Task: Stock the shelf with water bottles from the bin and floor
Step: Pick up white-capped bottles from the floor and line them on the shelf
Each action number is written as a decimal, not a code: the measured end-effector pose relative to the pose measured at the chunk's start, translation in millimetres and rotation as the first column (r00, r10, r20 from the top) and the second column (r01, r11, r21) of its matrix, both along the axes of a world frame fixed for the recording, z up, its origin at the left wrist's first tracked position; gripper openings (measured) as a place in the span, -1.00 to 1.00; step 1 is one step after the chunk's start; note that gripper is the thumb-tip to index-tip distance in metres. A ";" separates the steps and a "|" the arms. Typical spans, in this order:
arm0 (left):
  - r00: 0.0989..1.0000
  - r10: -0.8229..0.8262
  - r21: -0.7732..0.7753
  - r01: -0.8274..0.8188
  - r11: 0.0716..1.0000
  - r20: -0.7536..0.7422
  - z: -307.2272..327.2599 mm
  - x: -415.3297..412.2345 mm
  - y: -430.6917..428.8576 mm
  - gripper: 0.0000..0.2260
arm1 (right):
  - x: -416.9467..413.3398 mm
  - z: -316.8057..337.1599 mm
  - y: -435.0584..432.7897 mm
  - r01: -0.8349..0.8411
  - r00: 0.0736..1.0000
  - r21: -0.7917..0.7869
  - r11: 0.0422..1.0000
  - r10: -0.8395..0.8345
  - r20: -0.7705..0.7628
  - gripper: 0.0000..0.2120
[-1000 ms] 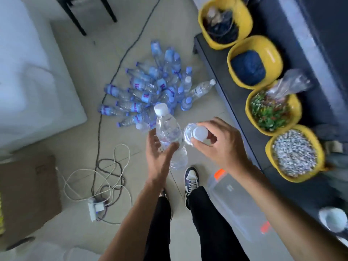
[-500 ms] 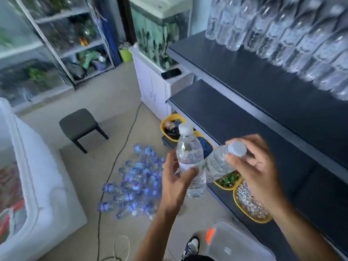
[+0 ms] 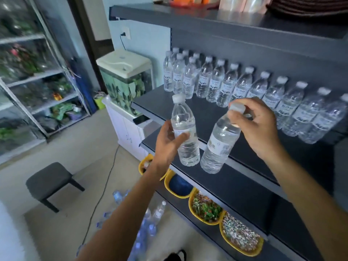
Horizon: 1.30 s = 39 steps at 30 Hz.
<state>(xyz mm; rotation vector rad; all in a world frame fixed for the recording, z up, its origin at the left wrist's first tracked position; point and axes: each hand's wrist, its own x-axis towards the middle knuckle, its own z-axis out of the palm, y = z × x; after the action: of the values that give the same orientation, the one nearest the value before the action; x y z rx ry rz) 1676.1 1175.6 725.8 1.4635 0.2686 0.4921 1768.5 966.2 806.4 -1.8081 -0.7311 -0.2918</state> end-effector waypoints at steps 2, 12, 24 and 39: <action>0.998 -0.048 0.028 0.049 0.998 -0.027 1.1 30.6 10.4 -0.65 | 22.7 6.0 4.6 0.028 0.999 -0.011 1.000 -0.028 0.035 -0.83; 0.974 -0.212 0.158 0.222 0.962 -0.074 -30.5 169.0 61.2 -0.62 | 143.5 -16.1 36.7 0.238 0.961 -0.170 0.956 -0.206 0.186 -0.75; 1.000 0.008 0.252 -0.009 0.968 0.006 -65.9 227.0 32.8 -0.39 | 184.5 -41.1 40.5 0.073 0.997 -0.276 0.958 -0.060 0.057 -0.69; 0.971 0.097 0.407 0.001 0.913 -0.219 -108.5 218.2 28.4 -0.43 | 192.6 -20.0 33.2 0.199 0.975 -0.566 0.800 -0.103 0.197 -0.77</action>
<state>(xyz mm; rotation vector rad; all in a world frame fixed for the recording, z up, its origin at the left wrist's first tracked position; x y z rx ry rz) 1894.3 1204.0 617.3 1.9310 0.4097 0.4292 1961.1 999.3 786.4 -2.4639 -0.8481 -0.3422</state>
